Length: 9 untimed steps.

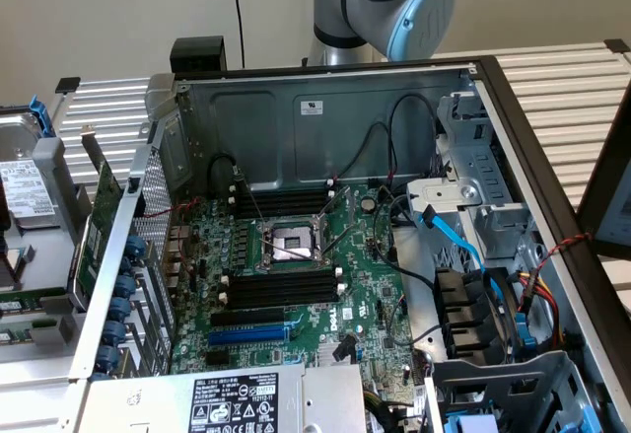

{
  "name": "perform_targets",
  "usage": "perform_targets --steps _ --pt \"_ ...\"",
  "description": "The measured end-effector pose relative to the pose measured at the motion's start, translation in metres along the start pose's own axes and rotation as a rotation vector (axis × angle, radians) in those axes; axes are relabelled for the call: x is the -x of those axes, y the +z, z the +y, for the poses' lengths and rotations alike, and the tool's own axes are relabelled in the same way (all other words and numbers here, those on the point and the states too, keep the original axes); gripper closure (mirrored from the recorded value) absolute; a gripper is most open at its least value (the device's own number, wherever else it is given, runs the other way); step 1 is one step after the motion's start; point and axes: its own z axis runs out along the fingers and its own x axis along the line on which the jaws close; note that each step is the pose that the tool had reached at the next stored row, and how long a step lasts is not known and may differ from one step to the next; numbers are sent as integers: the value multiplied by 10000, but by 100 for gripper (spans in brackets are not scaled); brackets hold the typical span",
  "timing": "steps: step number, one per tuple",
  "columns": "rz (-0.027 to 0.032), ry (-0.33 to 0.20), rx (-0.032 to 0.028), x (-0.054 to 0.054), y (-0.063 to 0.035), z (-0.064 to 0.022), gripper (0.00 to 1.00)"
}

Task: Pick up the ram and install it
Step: 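Pick up the ram and move it above insertion slot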

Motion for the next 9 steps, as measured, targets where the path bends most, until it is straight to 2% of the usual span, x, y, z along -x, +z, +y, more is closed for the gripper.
perform_targets --steps 6,9 --pt "-2 10 1 2 109 1 55" --pt "-46 14 2 4 163 2 55"
